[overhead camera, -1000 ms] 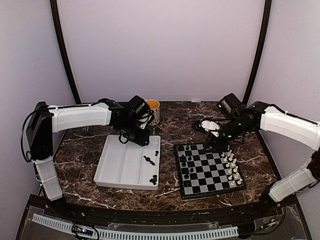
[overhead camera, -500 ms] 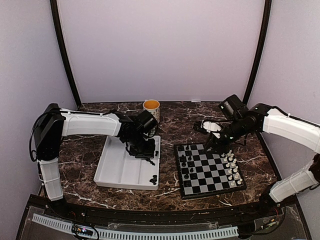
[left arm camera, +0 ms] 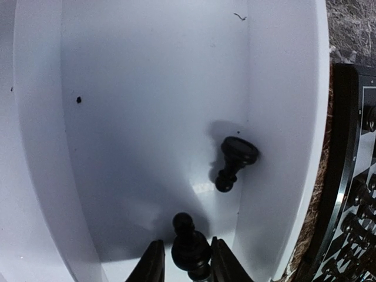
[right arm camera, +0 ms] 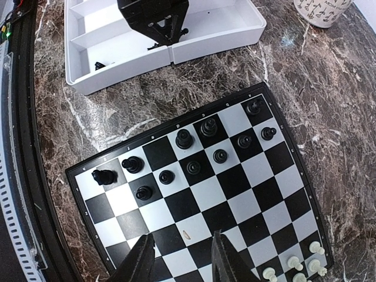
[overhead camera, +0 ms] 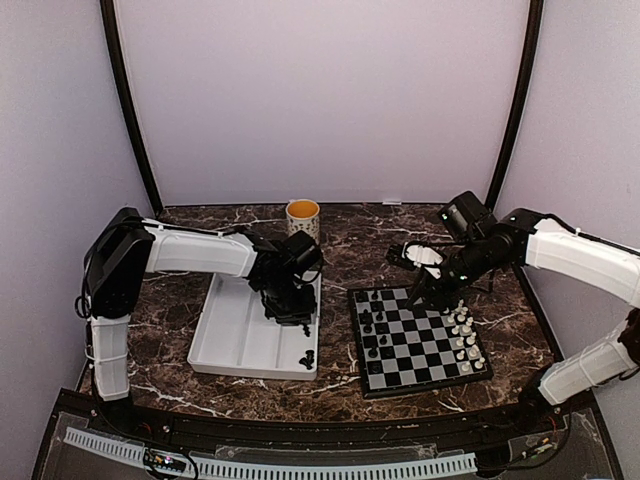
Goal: Set up the chess pieces on the board
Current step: Pick up the chess pile from the storage box.
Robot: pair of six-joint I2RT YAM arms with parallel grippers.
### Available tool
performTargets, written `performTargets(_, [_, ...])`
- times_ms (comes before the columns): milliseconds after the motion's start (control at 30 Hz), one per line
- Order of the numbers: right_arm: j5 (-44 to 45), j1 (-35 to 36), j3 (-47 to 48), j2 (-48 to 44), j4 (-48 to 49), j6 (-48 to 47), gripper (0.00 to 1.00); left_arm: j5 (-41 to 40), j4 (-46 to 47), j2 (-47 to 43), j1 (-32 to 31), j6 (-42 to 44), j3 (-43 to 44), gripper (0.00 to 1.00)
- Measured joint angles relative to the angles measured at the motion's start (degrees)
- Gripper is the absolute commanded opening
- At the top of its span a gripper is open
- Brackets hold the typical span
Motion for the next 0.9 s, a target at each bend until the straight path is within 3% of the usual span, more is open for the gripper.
performTargets(333, [-0.5, 0.0, -0.1, -0.2, 0.1, 0.0, 0.36, -1.4, -1.4, 1.0, -0.1, 2.2, 1.6, 0.13])
performTargets(500, [-0.7, 0.0, -0.1, -0.1, 0.1, 0.0, 0.35, -2.1, -2.3, 1.0, -0.5, 6.1, 2.1, 0.11])
performTargets(633, [-0.6, 0.0, 0.8, 0.2, -0.1, 0.2, 0.36, -5.1, -3.8, 0.9, -0.8, 12.3, 2.8, 0.09])
performTargets(733, [-0.9, 0.0, 2.8, 1.6, 0.1, 0.6, 0.36, -8.5, -4.3, 0.2, -0.9, 19.1, 2.8, 0.01])
performTargets(900, [-3.2, -0.1, 7.6, 6.6, 1.6, 2.8, 0.37, -11.4, -2.1, -5.5, -0.9, 32.5, 0.7, 0.0])
